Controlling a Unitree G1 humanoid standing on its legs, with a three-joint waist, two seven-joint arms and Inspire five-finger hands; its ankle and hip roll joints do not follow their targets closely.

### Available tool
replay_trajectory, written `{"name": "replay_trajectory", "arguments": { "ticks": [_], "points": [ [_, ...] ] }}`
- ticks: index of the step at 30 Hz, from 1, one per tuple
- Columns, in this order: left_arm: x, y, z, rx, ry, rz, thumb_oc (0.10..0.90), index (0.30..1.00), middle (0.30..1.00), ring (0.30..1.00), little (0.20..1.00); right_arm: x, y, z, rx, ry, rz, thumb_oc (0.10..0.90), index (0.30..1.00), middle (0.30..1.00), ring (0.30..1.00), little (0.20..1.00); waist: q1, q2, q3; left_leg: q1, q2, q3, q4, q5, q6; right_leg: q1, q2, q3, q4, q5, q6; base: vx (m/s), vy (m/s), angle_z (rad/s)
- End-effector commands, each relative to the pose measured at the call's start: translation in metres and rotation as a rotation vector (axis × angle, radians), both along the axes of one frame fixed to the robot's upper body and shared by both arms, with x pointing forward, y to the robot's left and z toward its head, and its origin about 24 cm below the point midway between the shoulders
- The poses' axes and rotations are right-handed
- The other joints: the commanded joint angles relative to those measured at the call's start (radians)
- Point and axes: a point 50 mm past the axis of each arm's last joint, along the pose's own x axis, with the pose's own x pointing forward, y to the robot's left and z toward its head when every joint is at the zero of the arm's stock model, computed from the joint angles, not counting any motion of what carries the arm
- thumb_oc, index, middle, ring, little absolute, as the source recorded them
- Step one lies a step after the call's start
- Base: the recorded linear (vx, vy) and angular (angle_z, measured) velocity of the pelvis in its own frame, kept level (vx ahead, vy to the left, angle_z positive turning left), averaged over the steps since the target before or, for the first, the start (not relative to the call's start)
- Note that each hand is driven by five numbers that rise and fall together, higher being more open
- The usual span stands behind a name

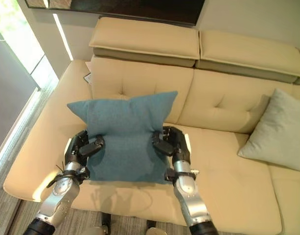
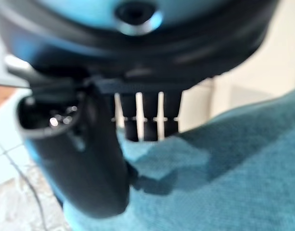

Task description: Pick up all the scattered cushions and arrange them neatly on the sofa.

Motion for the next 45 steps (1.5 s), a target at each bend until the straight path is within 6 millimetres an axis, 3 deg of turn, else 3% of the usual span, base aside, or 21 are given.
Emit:
{"name": "replay_trajectory", "arguments": {
  "ticks": [1, 4, 5, 9, 12, 15, 19, 22, 28, 35, 38, 39, 40, 41, 45],
  "points": [
    [0.042, -0.059, 0.107, 0.025, -0.511, -0.176, 0.4, 0.3, 0.3, 0.3, 0.3, 0.035, 0.042, 0.095, -0.066, -0.45, 0.129, 0.4, 0.3, 0.3, 0.3, 0.3, 0.002, 0.014, -0.1, -0.029, 0.016, 0.025, 0.001, -0.109, -0.009, -0.066, 0.024, 0.002, 0.004, -0.075, 0.056, -0.16, -0.012, -0.07],
    [0.054, -0.066, 0.125, 0.068, -0.564, -0.182, 0.4, 0.3, 0.3, 0.3, 0.3, 0.046, 0.049, 0.109, -0.099, -0.48, 0.137, 0.4, 0.3, 0.3, 0.3, 0.3, -0.002, 0.019, -0.093, -0.089, 0.023, 0.018, 0.001, -0.087, -0.017, -0.12, 0.025, -0.001, 0.004, -0.066, 0.058, -0.16, -0.026, -0.04],
    [0.063, -0.071, 0.143, 0.109, -0.622, -0.186, 0.4, 0.3, 0.3, 0.3, 0.3, 0.055, 0.052, 0.125, -0.131, -0.519, 0.13, 0.4, 0.3, 0.3, 0.3, 0.3, -0.006, 0.025, -0.086, -0.14, 0.026, 0.011, 0.001, -0.07, -0.028, -0.167, 0.024, -0.003, 0.004, -0.058, 0.058, -0.07, -0.011, 0.04],
    [0.072, -0.077, 0.162, 0.132, -0.671, -0.181, 0.4, 0.3, 0.3, 0.3, 0.3, 0.063, 0.055, 0.144, -0.15, -0.57, 0.112, 0.4, 0.3, 0.3, 0.3, 0.3, -0.013, 0.03, -0.087, -0.19, 0.023, 0.001, 0.001, -0.053, -0.037, -0.214, 0.023, -0.007, 0.004, -0.045, 0.058, -0.05, -0.014, 0.01],
    [0.087, -0.083, 0.206, 0.209, -0.783, -0.148, 0.4, 0.3, 0.3, 0.3, 0.3, 0.077, 0.063, 0.19, -0.2, -0.687, 0.079, 0.4, 0.3, 0.3, 0.3, 0.3, -0.019, 0.041, -0.083, -0.264, 0.025, -0.004, 0.001, -0.03, -0.048, -0.286, 0.021, 0.001, 0.004, -0.028, 0.061, -0.02, -0.009, 0.02],
    [0.091, -0.086, 0.246, 0.289, -0.899, -0.106, 0.4, 0.3, 0.3, 0.3, 0.3, 0.08, 0.063, 0.229, -0.228, -0.802, 0.014, 0.4, 0.3, 0.3, 0.3, 0.3, -0.019, 0.054, -0.085, -0.315, 0.021, -0.005, 0.001, -0.017, -0.052, -0.338, 0.018, 0.012, 0.004, -0.017, 0.064, -0.02, 0.007, -0.07],
    [0.09, -0.09, 0.264, 0.316, -0.951, -0.094, 0.4, 0.3, 0.3, 0.3, 0.3, 0.08, 0.061, 0.245, -0.24, -0.854, -0.03, 0.4, 0.3, 0.3, 0.3, 0.3, -0.022, 0.062, -0.085, -0.337, 0.018, -0.006, 0.001, -0.01, -0.055, -0.364, 0.016, 0.015, 0.004, -0.013, 0.066, 0.0, 0.003, -0.03],
    [0.086, -0.099, 0.294, 0.388, -1.065, -0.04, 0.4, 0.3, 0.3, 0.3, 0.3, 0.078, 0.062, 0.274, -0.291, -0.962, -0.117, 0.4, 0.3, 0.3, 0.3, 0.3, -0.031, 0.074, -0.087, -0.385, 0.012, -0.007, 0.001, -0.002, -0.06, -0.417, 0.013, 0.027, 0.004, -0.004, 0.069, 0.0, 0.005, -0.02],
    [0.088, -0.108, 0.308, 0.421, -1.087, 0.001, 0.4, 0.3, 0.3, 0.3, 0.3, 0.077, 0.057, 0.292, -0.305, -1.028, -0.255, 0.4, 0.3, 0.3, 0.3, 0.3, -0.038, 0.084, -0.087, -0.43, 0.009, -0.01, 0.001, 0.006, -0.062, -0.466, 0.012, 0.034, 0.004, 0.006, 0.072, 0.0, 0.0, -0.03],
    [0.094, -0.116, 0.331, 0.322, -1.047, 0.044, 0.4, 0.3, 0.3, 0.3, 0.3, 0.085, 0.046, 0.331, -0.368, -1.019, -0.406, 0.4, 0.3, 0.3, 0.3, 0.3, -0.042, 0.086, -0.068, -0.517, 0.011, -0.011, 0.001, 0.025, -0.067, -0.558, 0.012, 0.044, 0.004, 0.027, 0.079, -0.03, -0.016, -0.04],
    [0.1, -0.112, 0.334, 0.378, -1.02, 0.056, 0.4, 0.3, 0.3, 0.3, 0.3, 0.086, 0.042, 0.343, -0.388, -1.009, -0.428, 0.4, 0.3, 0.3, 0.3, 0.3, -0.042, 0.081, -0.064, -0.553, 0.014, -0.011, 0.001, 0.036, -0.071, -0.597, 0.013, 0.046, 0.004, 0.035, 0.08, -0.03, -0.034, 0.0],
    [0.1, -0.112, 0.335, 0.378, -1.021, 0.056, 0.485, 0.427, 0.427, 0.427, 0.427, 0.086, 0.042, 0.343, -0.388, -1.011, -0.428, 0.453, 0.38, 0.38, 0.38, 0.38, -0.043, 0.082, -0.065, -0.555, 0.014, -0.011, 0.001, 0.037, -0.071, -0.599, 0.013, 0.046, 0.004, 0.036, 0.08, -0.02, -0.036, -0.07],
    [0.105, -0.107, 0.336, 0.391, -0.989, 0.052, 0.703, 0.754, 0.754, 0.754, 0.754, 0.088, 0.042, 0.345, -0.393, -0.991, -0.405, 0.565, 0.547, 0.547, 0.547, 0.547, -0.045, 0.081, -0.062, -0.57, 0.014, -0.013, 0.001, 0.042, -0.073, -0.615, 0.015, 0.048, 0.004, 0.041, 0.082, -0.04, -0.027, -0.21],
    [0.11, -0.096, 0.342, 0.441, -0.971, 0.067, 0.8, 0.9, 0.9, 0.9, 0.9, 0.088, 0.038, 0.352, -0.401, -0.976, -0.387, 0.8, 0.9, 0.9, 0.9, 0.9, -0.047, 0.08, -0.059, -0.598, 0.014, -0.014, 0.001, 0.048, -0.074, -0.64, 0.017, 0.05, 0.004, 0.048, 0.083, -0.04, -0.027, -0.22],
    [0.109, -0.081, 0.344, 0.443, -0.975, 0.072, 0.8, 0.9, 0.9, 0.9, 0.9, 0.083, 0.036, 0.355, -0.411, -0.989, -0.344, 0.8, 0.9, 0.9, 0.9, 0.9, -0.046, 0.08, -0.055, -0.628, 0.015, -0.018, 0.001, 0.056, -0.076, -0.672, 0.019, 0.048, 0.004, 0.052, 0.085, -0.03, -0.038, 0.33]
  ]
}}
